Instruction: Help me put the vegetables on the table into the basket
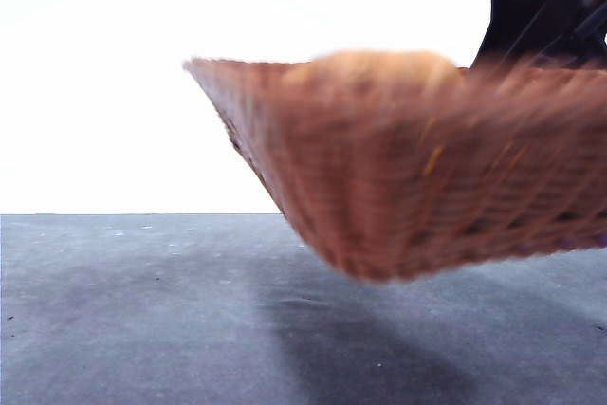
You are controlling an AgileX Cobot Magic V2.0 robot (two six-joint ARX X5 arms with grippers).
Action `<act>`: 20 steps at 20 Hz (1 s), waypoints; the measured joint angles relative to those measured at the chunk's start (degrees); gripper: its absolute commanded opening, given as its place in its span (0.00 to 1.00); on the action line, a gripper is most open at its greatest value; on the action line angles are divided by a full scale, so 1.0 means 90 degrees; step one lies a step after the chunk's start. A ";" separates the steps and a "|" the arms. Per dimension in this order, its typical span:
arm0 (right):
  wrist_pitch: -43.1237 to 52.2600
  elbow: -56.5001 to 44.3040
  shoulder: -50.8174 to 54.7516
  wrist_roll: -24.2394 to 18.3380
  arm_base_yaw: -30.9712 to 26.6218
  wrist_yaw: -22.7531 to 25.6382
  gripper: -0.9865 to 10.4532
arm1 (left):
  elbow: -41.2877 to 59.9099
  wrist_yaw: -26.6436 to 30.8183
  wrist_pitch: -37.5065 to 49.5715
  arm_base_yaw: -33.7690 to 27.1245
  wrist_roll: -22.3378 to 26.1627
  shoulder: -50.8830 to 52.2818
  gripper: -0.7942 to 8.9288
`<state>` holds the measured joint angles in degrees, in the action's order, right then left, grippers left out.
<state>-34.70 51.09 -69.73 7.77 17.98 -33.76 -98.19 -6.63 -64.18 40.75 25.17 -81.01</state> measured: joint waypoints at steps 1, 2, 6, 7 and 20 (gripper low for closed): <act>0.0257 0.0000 0.0000 0.0134 -0.0007 0.0070 0.08 | 0.0000 0.0002 0.0000 -0.0335 -0.0381 0.0452 0.07; 0.0486 0.0002 0.0000 0.0262 -0.0058 0.0080 0.08 | 0.0000 0.0005 -0.0010 -0.0600 -0.0670 0.0831 0.07; 0.0143 0.0474 0.0000 0.0420 -0.0471 0.0367 0.08 | 0.0000 0.0408 -0.0165 -0.1112 -0.1309 0.2108 0.07; 0.0022 0.0699 0.0000 0.0420 -0.0636 0.0483 0.08 | 0.0000 0.0544 -0.0265 -0.1117 -0.1353 0.2351 0.07; -0.0588 0.1564 -0.1829 -0.0440 -0.2302 0.1037 0.08 | 0.0000 0.0605 -0.1158 -0.1120 -0.1379 0.3116 0.07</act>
<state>-39.99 65.17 -86.19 3.81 -2.74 -24.43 -98.19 -1.19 -74.61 30.68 12.75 -52.97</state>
